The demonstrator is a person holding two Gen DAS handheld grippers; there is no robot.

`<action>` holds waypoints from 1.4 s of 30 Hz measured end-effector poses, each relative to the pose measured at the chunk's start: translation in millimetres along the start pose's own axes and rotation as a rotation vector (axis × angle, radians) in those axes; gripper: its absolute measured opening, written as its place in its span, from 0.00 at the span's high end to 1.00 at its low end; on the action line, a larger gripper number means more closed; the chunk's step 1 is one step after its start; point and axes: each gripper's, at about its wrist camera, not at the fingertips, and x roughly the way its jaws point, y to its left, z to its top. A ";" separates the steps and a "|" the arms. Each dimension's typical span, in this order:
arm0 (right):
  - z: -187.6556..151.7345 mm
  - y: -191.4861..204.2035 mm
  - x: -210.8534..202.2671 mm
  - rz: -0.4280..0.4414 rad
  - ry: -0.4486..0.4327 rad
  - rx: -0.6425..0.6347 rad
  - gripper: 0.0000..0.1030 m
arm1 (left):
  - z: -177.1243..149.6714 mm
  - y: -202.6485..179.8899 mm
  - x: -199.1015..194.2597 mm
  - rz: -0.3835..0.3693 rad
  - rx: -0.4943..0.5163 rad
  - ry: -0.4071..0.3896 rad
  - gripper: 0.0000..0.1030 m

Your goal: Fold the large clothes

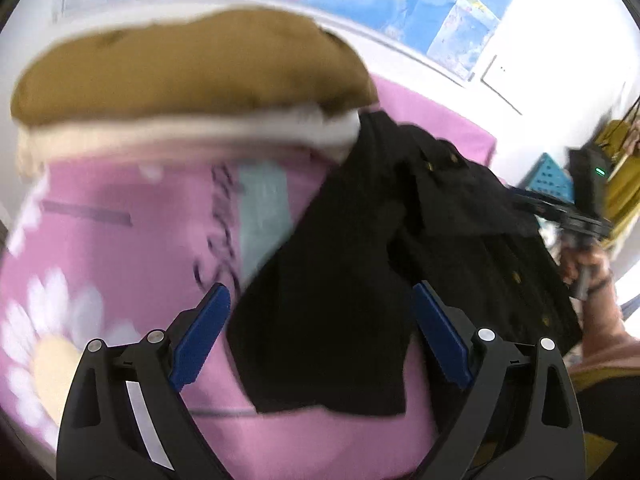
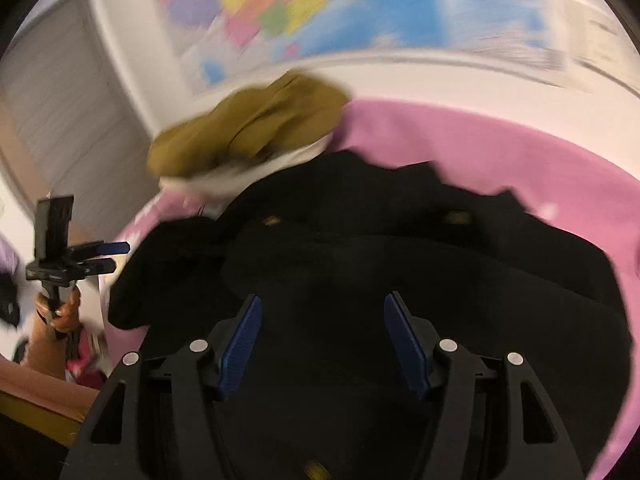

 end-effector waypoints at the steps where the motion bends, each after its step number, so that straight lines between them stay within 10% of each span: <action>1: 1.9 8.0 14.1 0.020 0.028 -0.016 0.40 | -7.3 3.7 2.4 -0.013 -0.011 0.008 0.11; 8: 13.7 42.6 86.2 0.052 0.132 -0.058 0.40 | -26.2 -12.7 37.1 0.064 0.072 0.076 0.12; 12: 17.1 44.1 92.4 0.043 0.131 -0.039 0.38 | -14.4 -1.8 38.0 0.098 0.048 0.084 0.77; 14: 17.6 41.6 88.8 0.044 0.128 -0.028 0.38 | -1.2 12.9 22.9 0.107 0.004 0.046 0.84; 19: 20.3 49.4 84.0 0.044 0.101 -0.022 0.38 | 32.2 41.9 -39.3 0.019 -0.104 -0.074 0.79; 23: 20.3 54.4 90.4 0.050 0.107 -0.038 0.38 | 34.2 52.1 -32.2 0.141 -0.112 -0.014 0.36; 32: 29.6 73.2 85.6 0.075 0.082 -0.052 0.30 | -4.9 54.1 -36.6 0.130 -0.063 -0.027 0.23; 42: 32.5 75.6 106.2 -0.028 0.130 -0.041 0.29 | -12.1 65.1 -6.8 0.174 -0.069 0.058 0.80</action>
